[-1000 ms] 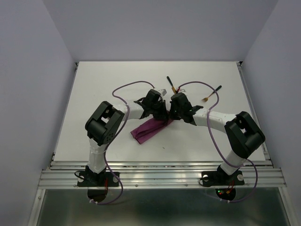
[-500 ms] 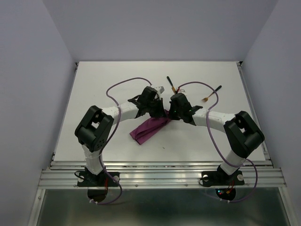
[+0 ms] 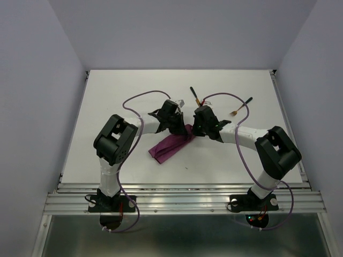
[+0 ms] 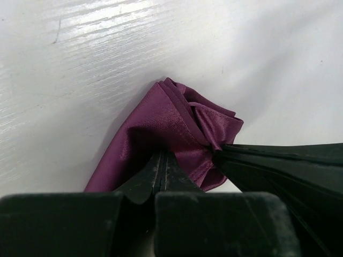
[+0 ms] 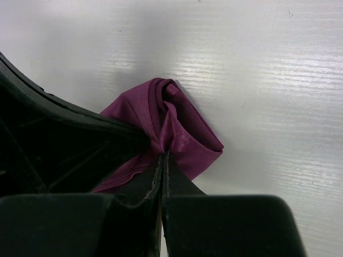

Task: Fold the napkin into a case and place the utensils inside
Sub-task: Stuff the top corner of the smaller-rectangle-folded napkin into the folded napkin.

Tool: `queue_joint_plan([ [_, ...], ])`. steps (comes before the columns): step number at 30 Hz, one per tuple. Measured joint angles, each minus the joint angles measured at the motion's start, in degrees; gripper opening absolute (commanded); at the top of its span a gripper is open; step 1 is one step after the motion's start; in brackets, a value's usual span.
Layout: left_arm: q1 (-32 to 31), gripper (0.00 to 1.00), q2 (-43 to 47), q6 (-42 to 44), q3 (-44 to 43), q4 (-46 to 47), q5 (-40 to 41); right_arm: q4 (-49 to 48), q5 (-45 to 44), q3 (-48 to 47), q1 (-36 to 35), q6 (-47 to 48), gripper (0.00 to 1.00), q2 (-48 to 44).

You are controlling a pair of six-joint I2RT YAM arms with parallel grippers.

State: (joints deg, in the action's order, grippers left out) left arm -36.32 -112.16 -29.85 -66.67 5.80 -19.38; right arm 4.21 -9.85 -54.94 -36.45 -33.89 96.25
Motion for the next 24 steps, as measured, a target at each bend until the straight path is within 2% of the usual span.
queue_joint_plan([
  [24, -2.1, 0.0, -1.7, -1.1, -0.3, 3.2, -3.0, 0.1, 0.2, -2.4, 0.0, 0.0, 0.01, 1.9],
])
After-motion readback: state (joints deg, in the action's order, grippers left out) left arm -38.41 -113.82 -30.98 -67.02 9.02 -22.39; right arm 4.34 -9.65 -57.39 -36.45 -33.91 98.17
